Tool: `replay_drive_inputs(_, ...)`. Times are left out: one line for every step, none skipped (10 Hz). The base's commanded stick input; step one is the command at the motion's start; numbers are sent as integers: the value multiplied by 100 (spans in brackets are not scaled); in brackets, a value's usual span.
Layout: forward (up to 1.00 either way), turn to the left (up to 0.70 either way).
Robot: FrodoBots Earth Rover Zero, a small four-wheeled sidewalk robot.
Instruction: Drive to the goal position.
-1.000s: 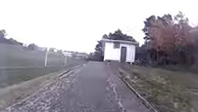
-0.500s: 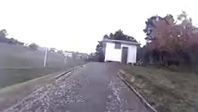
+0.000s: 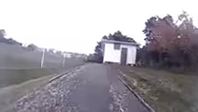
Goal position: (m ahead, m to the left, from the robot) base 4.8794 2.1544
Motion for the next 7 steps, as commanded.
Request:
replay_drive_inputs(70,-10)
replay_drive_inputs(70,-5)
replay_drive_inputs(70,0)
replay_drive_inputs(70,0)
replay_drive_inputs(70,0)
replay_drive_inputs(70,0)
replay_drive_inputs(70,0)
